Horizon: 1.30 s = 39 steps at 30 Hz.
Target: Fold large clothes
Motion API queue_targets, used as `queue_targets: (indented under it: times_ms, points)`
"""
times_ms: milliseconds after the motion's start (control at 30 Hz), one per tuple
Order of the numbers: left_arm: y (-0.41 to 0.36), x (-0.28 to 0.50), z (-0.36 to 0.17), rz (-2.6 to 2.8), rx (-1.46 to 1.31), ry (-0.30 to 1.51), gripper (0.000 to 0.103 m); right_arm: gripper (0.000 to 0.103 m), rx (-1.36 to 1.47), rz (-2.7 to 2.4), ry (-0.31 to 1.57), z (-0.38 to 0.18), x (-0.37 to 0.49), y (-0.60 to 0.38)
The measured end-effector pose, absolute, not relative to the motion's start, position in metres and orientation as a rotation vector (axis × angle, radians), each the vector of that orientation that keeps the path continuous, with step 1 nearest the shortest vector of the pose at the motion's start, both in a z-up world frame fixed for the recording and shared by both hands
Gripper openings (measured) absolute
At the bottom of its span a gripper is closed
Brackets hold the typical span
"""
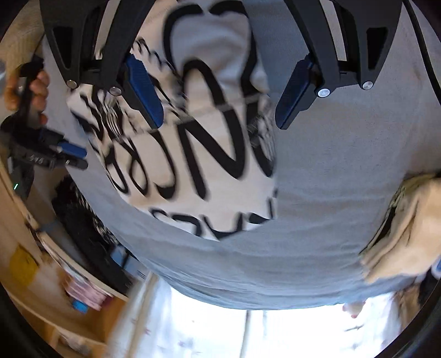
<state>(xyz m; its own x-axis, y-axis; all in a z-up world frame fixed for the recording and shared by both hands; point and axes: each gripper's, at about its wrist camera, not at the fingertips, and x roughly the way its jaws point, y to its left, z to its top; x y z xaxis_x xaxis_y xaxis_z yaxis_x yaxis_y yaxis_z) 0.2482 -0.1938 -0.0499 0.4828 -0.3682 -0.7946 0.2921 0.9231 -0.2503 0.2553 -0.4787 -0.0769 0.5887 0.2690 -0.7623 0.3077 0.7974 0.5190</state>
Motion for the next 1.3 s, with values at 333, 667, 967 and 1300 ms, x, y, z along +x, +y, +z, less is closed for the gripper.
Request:
queue_targets:
  times_ms: [333, 667, 967, 1300]
  points:
    - [-0.148, 0.302, -0.109, -0.431, -0.397, 1.153, 0.082, 0.025, 0.839, 0.126, 1.017, -0.121, 0.295, -0.494]
    - [-0.191, 0.299, -0.118, -0.476, -0.318, 1.156, 0.088, 0.002, 0.587, -0.047, 0.962, -0.098, 0.265, -0.484]
    - [-0.2, 0.302, -0.116, -0.448, -0.269, 1.164, 0.091, 0.011, 0.52, -0.122, 0.996, -0.094, 0.268, -0.475]
    - [-0.218, 0.268, -0.067, -0.39, -0.06, 1.087, 0.091, 0.036, 0.471, -0.133, 0.938, -0.041, 0.217, -0.456]
